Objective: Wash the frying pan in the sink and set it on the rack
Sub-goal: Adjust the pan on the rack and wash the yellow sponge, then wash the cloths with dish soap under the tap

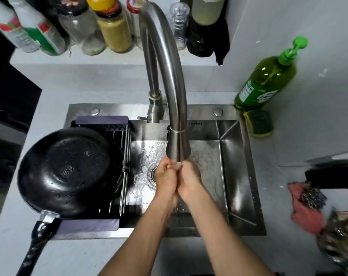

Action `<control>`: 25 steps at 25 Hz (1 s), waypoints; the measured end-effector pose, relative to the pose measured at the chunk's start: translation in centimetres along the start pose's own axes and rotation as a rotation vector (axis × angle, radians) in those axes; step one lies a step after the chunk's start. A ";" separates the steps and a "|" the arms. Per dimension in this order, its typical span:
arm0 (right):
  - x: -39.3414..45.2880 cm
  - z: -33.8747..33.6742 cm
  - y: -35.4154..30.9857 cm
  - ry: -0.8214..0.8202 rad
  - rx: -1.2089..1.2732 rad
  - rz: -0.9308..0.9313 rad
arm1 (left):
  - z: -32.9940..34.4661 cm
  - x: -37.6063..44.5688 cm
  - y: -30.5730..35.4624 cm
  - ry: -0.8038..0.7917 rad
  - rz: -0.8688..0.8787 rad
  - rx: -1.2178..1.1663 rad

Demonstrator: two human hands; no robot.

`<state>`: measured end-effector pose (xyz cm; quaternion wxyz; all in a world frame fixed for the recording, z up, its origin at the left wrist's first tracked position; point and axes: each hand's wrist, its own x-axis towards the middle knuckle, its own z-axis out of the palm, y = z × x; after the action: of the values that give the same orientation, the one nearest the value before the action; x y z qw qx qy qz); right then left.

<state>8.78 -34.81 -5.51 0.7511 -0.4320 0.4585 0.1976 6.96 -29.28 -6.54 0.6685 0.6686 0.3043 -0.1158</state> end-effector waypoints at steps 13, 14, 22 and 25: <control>-2.4 -21.0 -0.2 0.636 -1.002 -0.542 | 0.6 -4.4 -3.1 -0.263 -0.329 -0.082; -2.6 -23.5 -1.1 0.728 -1.029 -0.568 | 1.3 -5.2 -3.2 -0.280 -0.326 -0.042; -1.1 -32.2 -3.5 0.929 -1.079 -0.569 | 13.4 -9.9 -4.3 -0.454 -0.246 0.192; -0.9 -33.2 -4.5 0.902 -1.072 -0.499 | 17.9 -10.9 -4.5 -0.501 -0.257 0.194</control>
<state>-5.73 -64.77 -9.44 0.1986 -0.8697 0.4514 0.0210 0.35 -49.66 -5.56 0.6357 0.6358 0.1995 -0.3896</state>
